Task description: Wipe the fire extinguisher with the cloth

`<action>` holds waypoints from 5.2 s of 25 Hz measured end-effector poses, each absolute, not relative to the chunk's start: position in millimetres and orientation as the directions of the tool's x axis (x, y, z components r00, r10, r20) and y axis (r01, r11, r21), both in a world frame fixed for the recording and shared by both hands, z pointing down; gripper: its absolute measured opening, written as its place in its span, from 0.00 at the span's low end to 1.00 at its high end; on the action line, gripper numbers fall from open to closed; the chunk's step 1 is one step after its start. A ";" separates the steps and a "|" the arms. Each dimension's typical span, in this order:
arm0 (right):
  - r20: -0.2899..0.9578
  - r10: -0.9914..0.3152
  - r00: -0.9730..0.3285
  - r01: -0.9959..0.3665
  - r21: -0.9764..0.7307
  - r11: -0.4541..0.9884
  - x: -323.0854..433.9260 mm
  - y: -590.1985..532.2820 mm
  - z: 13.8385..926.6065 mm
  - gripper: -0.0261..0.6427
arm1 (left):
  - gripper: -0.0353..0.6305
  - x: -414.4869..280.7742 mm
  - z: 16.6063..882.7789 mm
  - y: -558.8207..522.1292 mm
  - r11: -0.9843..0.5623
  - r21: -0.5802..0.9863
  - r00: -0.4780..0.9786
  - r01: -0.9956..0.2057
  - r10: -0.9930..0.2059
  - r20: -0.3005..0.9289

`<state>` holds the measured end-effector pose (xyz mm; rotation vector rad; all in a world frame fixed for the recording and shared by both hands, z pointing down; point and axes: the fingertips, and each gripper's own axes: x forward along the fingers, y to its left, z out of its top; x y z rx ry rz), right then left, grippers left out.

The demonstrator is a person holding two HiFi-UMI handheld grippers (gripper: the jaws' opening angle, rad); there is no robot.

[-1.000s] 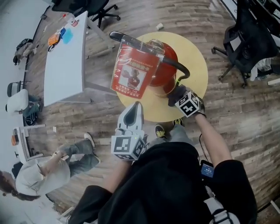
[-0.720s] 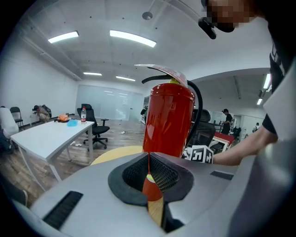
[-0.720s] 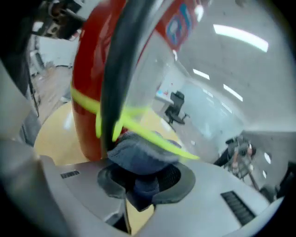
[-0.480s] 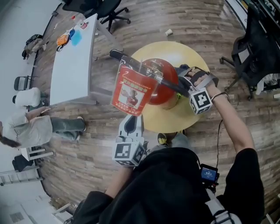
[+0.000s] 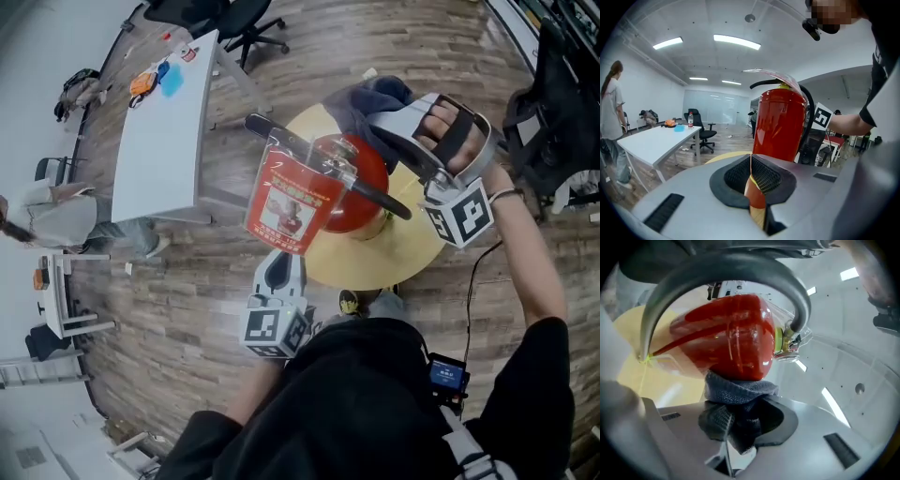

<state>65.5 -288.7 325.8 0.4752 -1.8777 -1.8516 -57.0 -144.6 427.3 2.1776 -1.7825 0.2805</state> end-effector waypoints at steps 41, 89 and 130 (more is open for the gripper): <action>0.493 -0.092 -0.865 0.445 0.839 0.313 30.1 -290.5 547.7 0.20 | 0.09 -101.7 451.7 -100.7 0.061 0.054 -0.028 -0.997 -0.880 0.474; 0.391 -0.807 -0.442 -0.545 -0.832 -0.105 -42.2 -181.3 554.9 0.20 | 0.09 -236.0 449.1 -1.2 -0.195 0.288 0.271 -0.937 -0.929 0.251; -0.344 -0.931 -0.124 0.124 -0.936 0.330 -23.6 -190.9 293.9 0.20 | 0.09 -247.7 460.7 6.9 -0.177 0.256 0.253 -0.950 -0.919 0.302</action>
